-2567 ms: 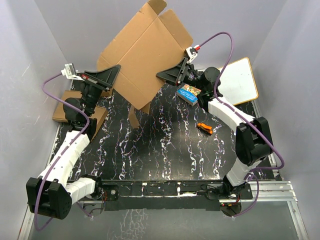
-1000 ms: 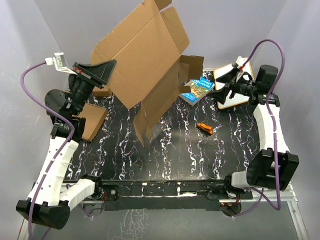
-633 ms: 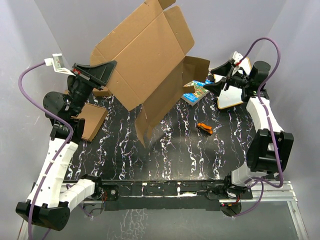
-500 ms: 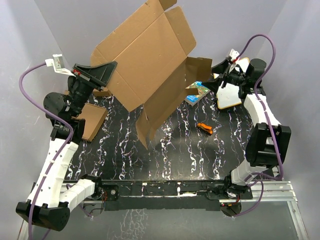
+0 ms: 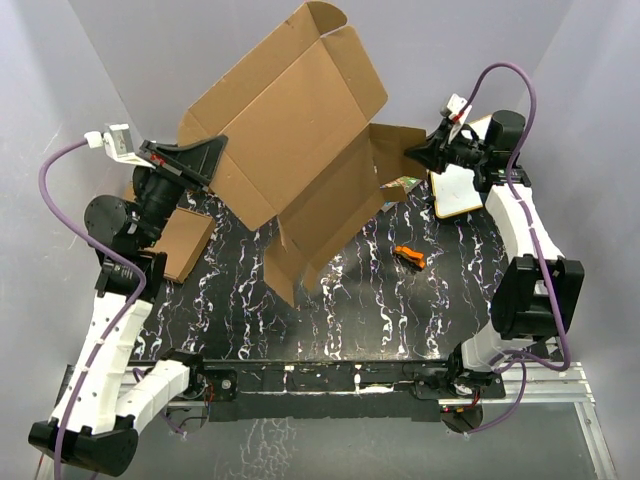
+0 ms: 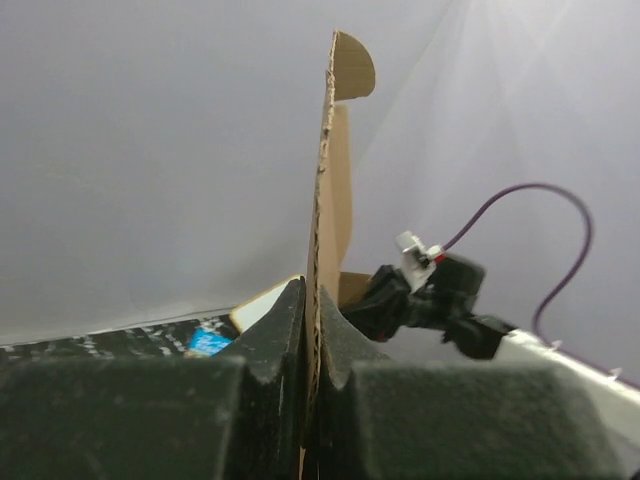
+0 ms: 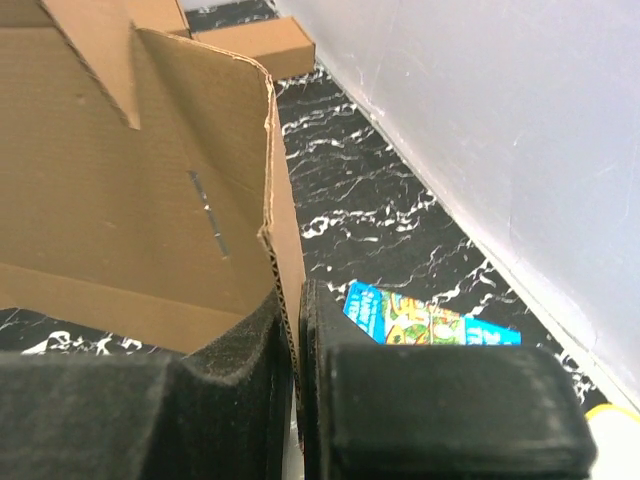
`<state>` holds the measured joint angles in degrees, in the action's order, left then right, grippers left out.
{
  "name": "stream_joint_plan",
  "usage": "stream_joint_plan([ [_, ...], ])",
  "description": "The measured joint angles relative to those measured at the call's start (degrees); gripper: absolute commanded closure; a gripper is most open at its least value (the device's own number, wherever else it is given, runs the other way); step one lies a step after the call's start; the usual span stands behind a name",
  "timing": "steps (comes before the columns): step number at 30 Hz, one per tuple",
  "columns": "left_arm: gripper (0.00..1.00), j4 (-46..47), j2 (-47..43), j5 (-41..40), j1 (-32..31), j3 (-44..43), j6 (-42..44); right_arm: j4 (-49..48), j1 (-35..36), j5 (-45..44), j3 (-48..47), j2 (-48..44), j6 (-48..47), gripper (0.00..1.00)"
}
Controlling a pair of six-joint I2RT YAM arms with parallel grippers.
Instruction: Fold the paper box
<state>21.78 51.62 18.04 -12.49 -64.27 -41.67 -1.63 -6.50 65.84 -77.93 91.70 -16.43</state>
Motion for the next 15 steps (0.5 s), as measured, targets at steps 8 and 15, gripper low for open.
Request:
stream_joint_plan([
  [8, 1.0, -2.01, -2.64, 2.05, 0.0, 5.57, 12.52, 8.63, 9.73, -15.06, 5.4, -3.13, 0.35, 0.92],
  [15, 1.0, -8.02, -2.71, 4.52, 0.0, 8.5, 19.82, 10.34, 13.4, -24.41, 7.58, 5.84, 6.38, 0.91],
])
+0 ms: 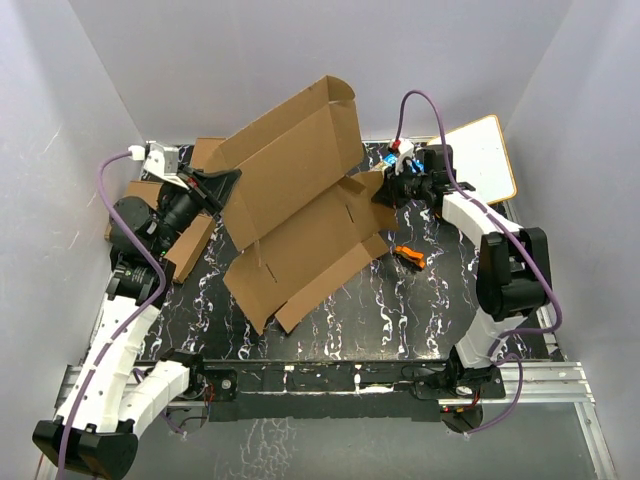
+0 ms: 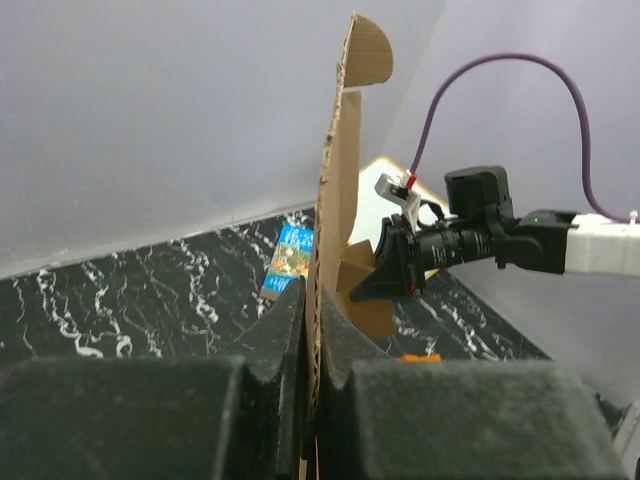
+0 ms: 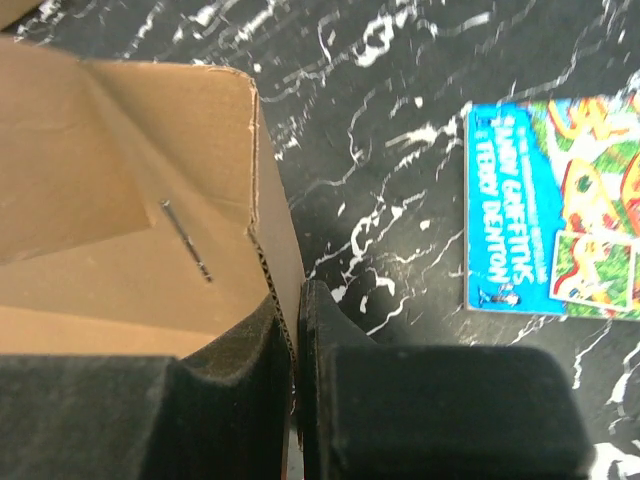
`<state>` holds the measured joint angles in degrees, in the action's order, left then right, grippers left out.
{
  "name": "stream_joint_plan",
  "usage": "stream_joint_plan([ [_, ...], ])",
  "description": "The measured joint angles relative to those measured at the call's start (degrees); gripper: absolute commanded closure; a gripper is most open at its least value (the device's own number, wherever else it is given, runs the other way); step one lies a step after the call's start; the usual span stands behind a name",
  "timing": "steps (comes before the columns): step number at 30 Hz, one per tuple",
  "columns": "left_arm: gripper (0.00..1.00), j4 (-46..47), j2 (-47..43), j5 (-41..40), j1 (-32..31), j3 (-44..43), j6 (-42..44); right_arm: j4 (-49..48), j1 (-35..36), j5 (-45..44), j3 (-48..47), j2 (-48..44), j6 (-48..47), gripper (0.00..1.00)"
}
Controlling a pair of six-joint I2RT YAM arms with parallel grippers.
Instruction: Fold the paper box
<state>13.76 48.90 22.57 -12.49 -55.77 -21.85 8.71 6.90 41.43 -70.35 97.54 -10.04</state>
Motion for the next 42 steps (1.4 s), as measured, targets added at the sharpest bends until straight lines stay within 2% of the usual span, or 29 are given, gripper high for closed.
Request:
stream_joint_plan([
  [5, 1.0, -0.5, -0.11, 0.33, 0.0, 2.93, 3.15, 0.2, -0.2, -0.81, 0.31, 3.26, 1.33, 0.88],
  [13, 1.0, 1.18, 0.2, 5.38, 0.0, 6.69, 5.11, -7.37, -0.48, 1.55, 6.27, 2.91, 1.4, 0.89],
  [22, 1.0, 3.56, -0.7, 11.32, 0.0, 13.05, 6.21, -15.04, -0.98, 7.82, 18.62, -1.84, 0.96, 0.88],
  [28, 1.0, 7.26, -2.99, 12.68, 0.0, 16.46, 6.25, -18.1, -1.03, 9.51, 21.2, -4.5, 0.04, 0.91],
  [36, 1.0, 9.27, -0.37, 11.85, 0.0, 14.51, 9.99, -22.75, -0.98, 8.55, 21.22, -4.5, 3.63, 0.92],
  [42, 1.0, 10.88, 5.03, 11.28, 0.22, 8.74, 14.78, -34.51, -0.31, 6.32, 21.49, -4.46, 10.51, 0.92],
])
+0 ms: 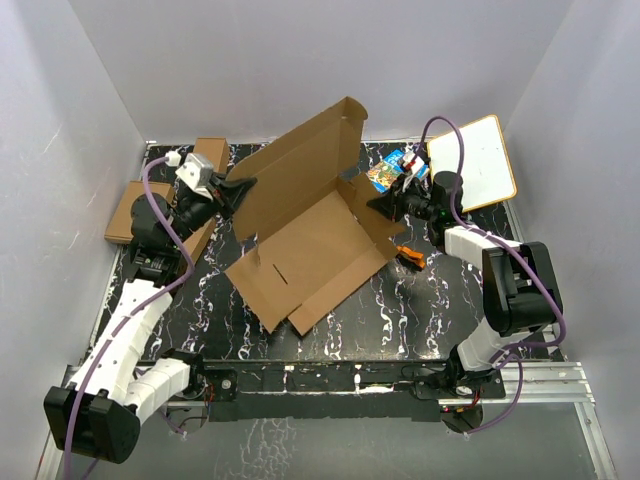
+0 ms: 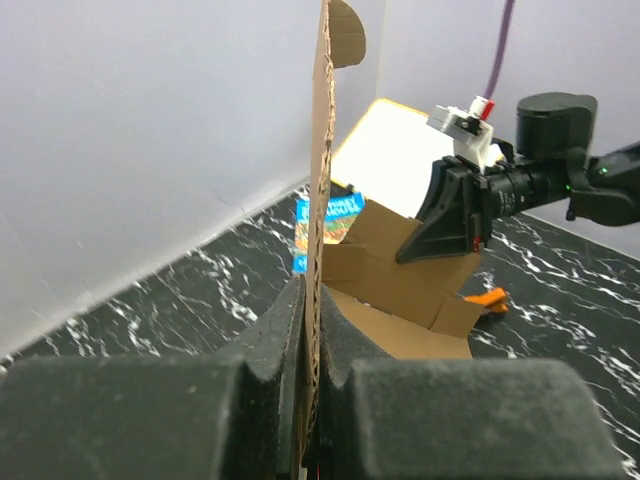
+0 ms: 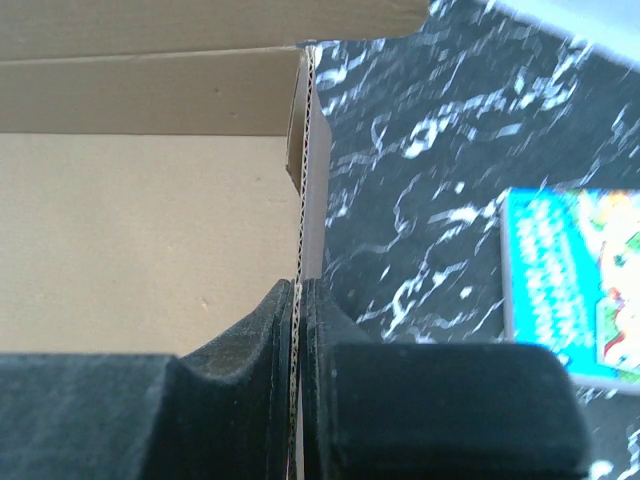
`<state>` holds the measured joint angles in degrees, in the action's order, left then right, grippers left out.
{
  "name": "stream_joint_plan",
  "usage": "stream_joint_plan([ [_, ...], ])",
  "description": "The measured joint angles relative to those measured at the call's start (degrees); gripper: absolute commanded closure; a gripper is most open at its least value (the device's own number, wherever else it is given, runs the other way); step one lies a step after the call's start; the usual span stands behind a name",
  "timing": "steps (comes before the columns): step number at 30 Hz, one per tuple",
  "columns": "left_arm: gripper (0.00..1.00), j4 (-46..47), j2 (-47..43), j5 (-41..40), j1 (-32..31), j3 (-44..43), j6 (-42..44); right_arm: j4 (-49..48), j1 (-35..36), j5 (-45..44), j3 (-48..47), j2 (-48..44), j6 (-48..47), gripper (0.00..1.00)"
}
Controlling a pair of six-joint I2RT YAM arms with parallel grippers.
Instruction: Fold the paper box
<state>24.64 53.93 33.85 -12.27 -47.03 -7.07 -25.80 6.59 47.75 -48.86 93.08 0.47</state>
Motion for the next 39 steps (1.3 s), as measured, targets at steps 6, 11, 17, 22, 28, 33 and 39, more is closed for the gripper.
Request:
stream_joint_plan([
  [6, 1.0, 3.82, 1.49, 2.21, 0.28, -3.21, 4.2, -19.52, 0.15, -1.18, 3.72, 1.92, 7.37, 0.88],
  [11, 1.0, 6.32, 0.13, 4.24, 0.28, 0.63, 6.23, -28.55, 0.31, -0.13, 7.87, 6.08, 10.01, 0.86],
  [17, 1.0, 7.23, -1.22, 5.62, 0.28, 5.46, 8.33, -28.24, 0.55, 1.81, 8.81, 6.88, 8.41, 0.84],
  [22, 1.0, 8.04, -1.25, 6.27, 0.28, 6.32, 9.66, -21.27, 0.5, 1.73, 7.89, 5.29, 1.99, 0.81],
  [28, 1.0, 8.41, -1.16, 6.95, 0.28, 6.45, 10.05, -6.97, 0.52, 2.1, 3.34, 3.5, -7.21, 0.71],
  [33, 1.0, 8.52, -0.83, 7.78, 0.28, 6.23, 10.1, 5.03, 0.48, 1.68, -3.43, 3.5, -12.44, 0.63],
  [39, 1.0, 8.57, -0.72, 9.01, 0.28, 4.79, 9.92, 16.5, 0.46, 0.28, -12.22, 3.61, -16.11, 0.58],
])
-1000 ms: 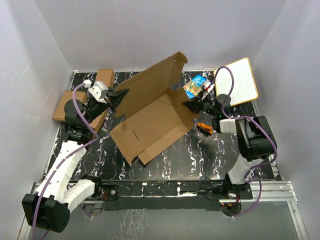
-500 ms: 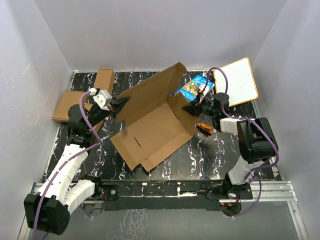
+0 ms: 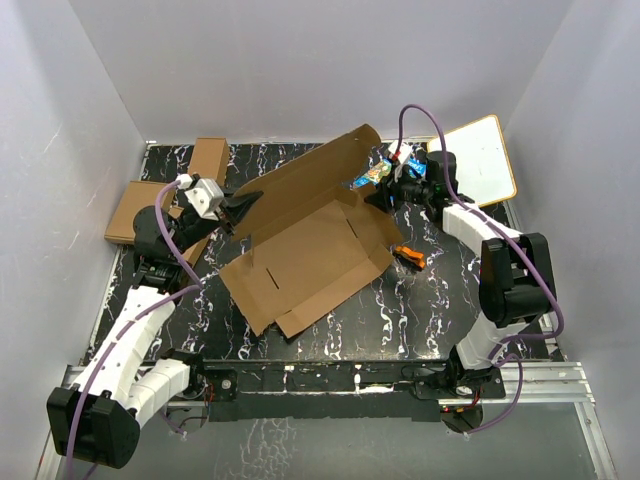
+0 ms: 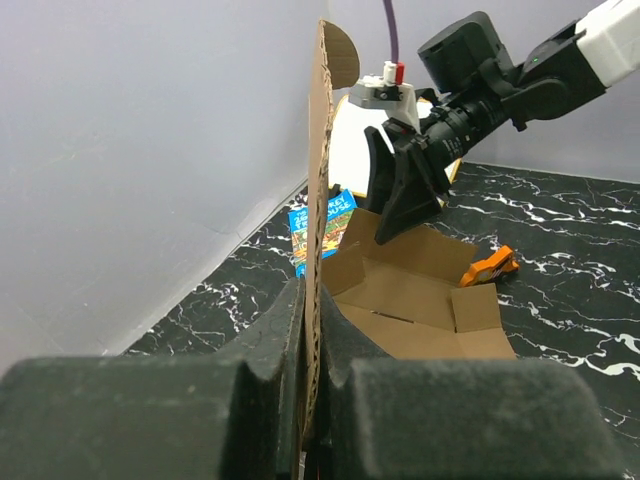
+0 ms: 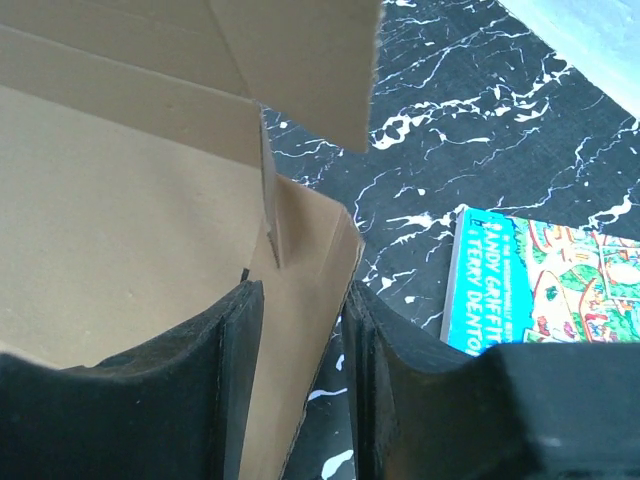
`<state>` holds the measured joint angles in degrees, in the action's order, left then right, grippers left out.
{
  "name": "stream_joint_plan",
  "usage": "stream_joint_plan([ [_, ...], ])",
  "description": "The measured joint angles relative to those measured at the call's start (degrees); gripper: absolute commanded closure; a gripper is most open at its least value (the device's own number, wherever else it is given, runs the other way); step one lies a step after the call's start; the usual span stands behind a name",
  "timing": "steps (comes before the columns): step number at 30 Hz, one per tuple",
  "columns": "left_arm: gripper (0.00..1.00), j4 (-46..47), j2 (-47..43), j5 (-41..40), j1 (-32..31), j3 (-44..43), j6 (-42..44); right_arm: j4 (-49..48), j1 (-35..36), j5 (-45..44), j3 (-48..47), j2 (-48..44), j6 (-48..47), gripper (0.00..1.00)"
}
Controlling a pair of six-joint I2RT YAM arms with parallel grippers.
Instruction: Fold the paper box
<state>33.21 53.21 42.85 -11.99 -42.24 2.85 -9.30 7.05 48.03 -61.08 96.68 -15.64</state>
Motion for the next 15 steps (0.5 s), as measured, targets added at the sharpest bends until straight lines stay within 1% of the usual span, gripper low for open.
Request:
stream_joint_plan([
  [4, 1.0, 0.44, 0.0, 0.72, 0.0, -0.52, -0.48, 5.01, 0.0, -1.55, -3.69, 1.14, -1.51, 0.6],
  [5, 1.0, 0.57, 0.0, 0.9, 0.0, -0.61, -0.52, 6.29, -0.02, -1.97, -4.46, 1.7, -1.88, 0.64],
  [7, 1.0, 0.55, 0.0, 1.14, 0.0, -0.9, -0.55, 8.28, -0.07, -2.71, -5.27, 2.54, -2.36, 0.82],
  [8, 1.0, 0.52, 0.0, 1.16, 0.0, -1.07, -0.52, 9.05, -0.11, -2.91, -5.42, 2.78, -2.6, 0.88],
  [9, 1.0, 0.42, 0.0, 1.2, 0.0, -1.36, -0.5, 9.94, -0.22, -3.1, -5.6, 3.04, -2.69, 0.92],
  [12, 1.0, -0.48, 0.17, 1.14, 0.0, -2.27, -0.48, 12.2, -1.07, -2.95, -6.16, 3.21, -2.05, 0.92],
  [15, 1.0, -1.77, 1.44, 0.85, 0.0, -4.5, -0.94, 12.15, -2.23, -1.44, -6.88, 3.21, -0.7, 0.92],
])
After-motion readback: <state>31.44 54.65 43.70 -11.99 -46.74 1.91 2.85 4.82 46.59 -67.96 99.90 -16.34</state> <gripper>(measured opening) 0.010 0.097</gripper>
